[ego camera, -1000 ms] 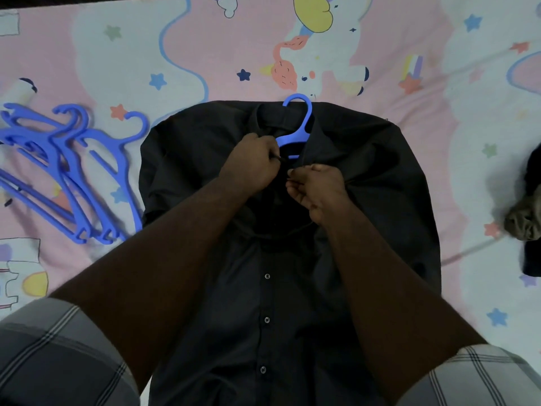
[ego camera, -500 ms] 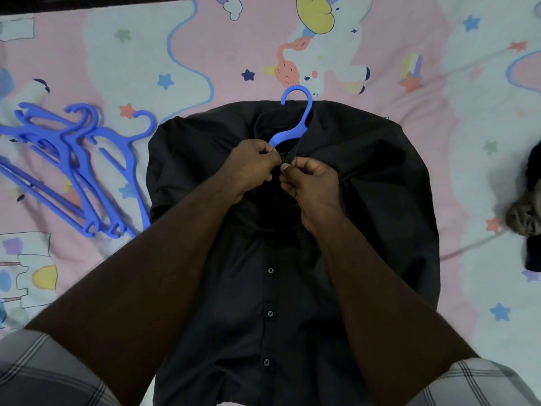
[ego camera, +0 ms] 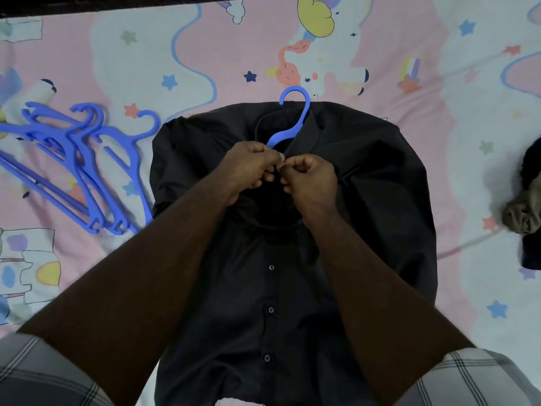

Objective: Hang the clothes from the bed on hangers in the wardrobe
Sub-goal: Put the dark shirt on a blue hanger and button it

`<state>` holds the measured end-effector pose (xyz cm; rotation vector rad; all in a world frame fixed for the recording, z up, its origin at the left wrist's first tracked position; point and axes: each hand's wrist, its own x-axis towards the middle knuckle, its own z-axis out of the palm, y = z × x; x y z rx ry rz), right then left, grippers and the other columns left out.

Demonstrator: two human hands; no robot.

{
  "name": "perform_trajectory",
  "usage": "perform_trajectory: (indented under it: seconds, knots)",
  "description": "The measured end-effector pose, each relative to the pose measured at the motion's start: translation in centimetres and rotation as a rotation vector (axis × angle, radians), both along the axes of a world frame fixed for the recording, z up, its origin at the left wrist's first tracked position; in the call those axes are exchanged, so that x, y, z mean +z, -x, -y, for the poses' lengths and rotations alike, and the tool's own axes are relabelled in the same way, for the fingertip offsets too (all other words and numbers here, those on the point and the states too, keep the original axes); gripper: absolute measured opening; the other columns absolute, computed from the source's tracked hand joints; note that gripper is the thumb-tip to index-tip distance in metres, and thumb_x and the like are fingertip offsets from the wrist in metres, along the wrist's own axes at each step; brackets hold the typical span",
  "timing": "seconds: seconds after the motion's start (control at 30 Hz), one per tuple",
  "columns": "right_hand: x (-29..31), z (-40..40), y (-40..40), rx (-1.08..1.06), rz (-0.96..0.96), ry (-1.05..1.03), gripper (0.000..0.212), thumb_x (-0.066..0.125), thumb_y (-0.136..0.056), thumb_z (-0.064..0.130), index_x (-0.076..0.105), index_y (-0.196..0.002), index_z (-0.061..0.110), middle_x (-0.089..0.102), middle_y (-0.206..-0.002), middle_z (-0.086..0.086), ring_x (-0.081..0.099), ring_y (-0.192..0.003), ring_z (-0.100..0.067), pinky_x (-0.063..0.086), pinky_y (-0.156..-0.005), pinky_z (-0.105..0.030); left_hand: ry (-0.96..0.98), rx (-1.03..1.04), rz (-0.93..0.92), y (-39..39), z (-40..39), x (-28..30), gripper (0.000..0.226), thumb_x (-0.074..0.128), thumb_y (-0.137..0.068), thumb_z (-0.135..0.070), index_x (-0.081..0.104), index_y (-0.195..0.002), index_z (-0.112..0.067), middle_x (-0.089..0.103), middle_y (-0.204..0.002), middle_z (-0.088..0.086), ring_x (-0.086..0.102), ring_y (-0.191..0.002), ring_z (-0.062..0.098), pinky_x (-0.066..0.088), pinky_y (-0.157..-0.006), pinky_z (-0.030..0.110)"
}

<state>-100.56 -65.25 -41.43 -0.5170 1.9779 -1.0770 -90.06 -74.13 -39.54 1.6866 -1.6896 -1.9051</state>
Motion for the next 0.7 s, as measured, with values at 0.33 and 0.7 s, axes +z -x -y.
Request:
perform_trajectory:
  seconds: [0.33,0.7]
  knots:
    - [1.0,-0.1,-0.3,-0.134,0.288,0.003,0.009,0.073,-0.087,0.013,0.069,-0.079,0.014,0.071,-0.073,-0.005,0.065,-0.067,-0.014,0.056,-0.061,-0.03,0.022,0.05,0.009,0.1,-0.1,-0.1,0.011,0.066,-0.094,-0.019,0.075,-0.091,-0.013,0.068,-0.071,-0.001,0.059,-0.061,0.005,0.043,-0.051,0.018]
    - [2.2,1.8,3.2,-0.193,-0.101,0.011,0.01,0.074,-0.085,0.025,0.068,-0.081,0.018,0.07,-0.073,0.005,0.066,-0.065,-0.011,0.058,-0.067,-0.031,0.056,-0.101,0.056,-1.0,-0.5,-1.0,0.015,0.062,-0.098,-0.031,0.068,-0.089,-0.021,0.07,-0.08,-0.007,0.063,-0.066,0.006,0.042,-0.052,0.013]
